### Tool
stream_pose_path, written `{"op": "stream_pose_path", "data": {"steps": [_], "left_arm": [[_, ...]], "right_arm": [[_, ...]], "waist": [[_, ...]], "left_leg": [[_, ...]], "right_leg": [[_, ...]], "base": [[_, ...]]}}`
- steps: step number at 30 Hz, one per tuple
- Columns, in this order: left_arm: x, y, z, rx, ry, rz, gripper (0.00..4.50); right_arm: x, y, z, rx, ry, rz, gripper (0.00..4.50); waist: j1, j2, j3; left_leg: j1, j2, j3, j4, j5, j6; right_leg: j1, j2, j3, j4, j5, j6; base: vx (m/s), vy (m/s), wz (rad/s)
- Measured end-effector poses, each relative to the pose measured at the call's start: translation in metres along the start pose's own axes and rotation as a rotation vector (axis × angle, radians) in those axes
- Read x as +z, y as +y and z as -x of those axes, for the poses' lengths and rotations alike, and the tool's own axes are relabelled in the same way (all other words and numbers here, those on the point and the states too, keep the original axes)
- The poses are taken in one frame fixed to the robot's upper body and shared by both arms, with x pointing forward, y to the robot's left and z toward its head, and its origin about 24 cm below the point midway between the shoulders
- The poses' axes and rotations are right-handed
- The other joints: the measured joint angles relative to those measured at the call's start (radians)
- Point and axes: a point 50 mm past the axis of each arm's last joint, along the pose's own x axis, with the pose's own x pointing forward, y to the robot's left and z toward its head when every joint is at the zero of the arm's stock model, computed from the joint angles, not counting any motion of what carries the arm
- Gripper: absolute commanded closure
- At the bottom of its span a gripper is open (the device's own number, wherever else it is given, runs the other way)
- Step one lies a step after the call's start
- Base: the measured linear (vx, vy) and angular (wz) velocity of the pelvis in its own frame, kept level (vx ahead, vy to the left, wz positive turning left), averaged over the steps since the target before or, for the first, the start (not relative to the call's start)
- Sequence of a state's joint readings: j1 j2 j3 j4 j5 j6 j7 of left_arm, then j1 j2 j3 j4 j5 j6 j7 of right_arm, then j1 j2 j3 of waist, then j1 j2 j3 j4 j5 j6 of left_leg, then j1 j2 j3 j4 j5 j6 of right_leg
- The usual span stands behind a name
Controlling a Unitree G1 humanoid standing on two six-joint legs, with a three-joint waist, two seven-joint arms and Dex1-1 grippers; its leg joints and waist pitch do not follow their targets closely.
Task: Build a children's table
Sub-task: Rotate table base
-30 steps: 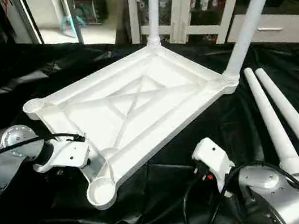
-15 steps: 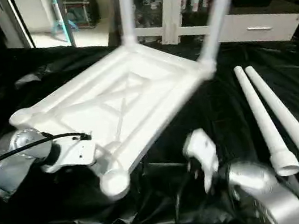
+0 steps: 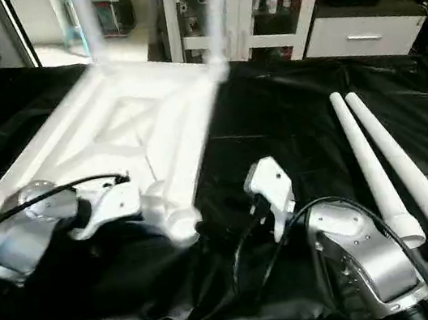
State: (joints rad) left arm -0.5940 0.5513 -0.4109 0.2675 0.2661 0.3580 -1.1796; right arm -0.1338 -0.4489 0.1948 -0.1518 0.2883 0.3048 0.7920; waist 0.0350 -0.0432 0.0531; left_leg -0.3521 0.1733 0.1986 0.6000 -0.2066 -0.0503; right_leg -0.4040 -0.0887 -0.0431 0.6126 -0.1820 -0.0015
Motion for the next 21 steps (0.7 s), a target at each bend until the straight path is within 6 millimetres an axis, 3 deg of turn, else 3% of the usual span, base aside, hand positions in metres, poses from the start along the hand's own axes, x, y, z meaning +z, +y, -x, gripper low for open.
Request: {"op": "stream_pose_path", "data": {"steps": [3, 8, 21], "left_arm": [[0.015, -0.004, -0.014, 0.035, -0.056, 0.076, 3.96], [0.029, -0.01, -0.026, 0.034, -0.12, 0.112, 4.34], [0.03, -0.02, -0.027, 0.02, -0.123, 0.049, 4.49]], "right_arm": [[-0.013, -0.009, 0.001, -0.053, 0.098, 0.009, 0.0], [-0.017, -0.012, 0.002, -0.091, 0.128, 0.009, 0.0], [-0.026, -0.009, 0.006, -0.125, 0.154, -0.018, 0.0]], "waist": [[0.002, 0.0, 0.0], [0.004, 0.001, 0.0], [0.018, 0.001, 0.0]], "left_leg": [[0.0, 0.0, 0.0, 0.001, 0.0, 0.0], [0.0, 0.0, 0.0, 0.0, 0.0, 0.0], [-0.001, 0.0, 0.0, 0.0, 0.0, 0.0]], "right_leg": [[0.0, 0.0, 0.0, 0.0, 0.0, 0.0], [0.0, 0.0, -0.001, 0.0, 0.0, 0.0], [0.0, 0.0, -0.001, -0.001, 0.0, 0.0]], "base": [[0.0, 0.0, 0.0], [0.0, 0.0, 0.0], [0.0, 0.0, 0.0]]}}
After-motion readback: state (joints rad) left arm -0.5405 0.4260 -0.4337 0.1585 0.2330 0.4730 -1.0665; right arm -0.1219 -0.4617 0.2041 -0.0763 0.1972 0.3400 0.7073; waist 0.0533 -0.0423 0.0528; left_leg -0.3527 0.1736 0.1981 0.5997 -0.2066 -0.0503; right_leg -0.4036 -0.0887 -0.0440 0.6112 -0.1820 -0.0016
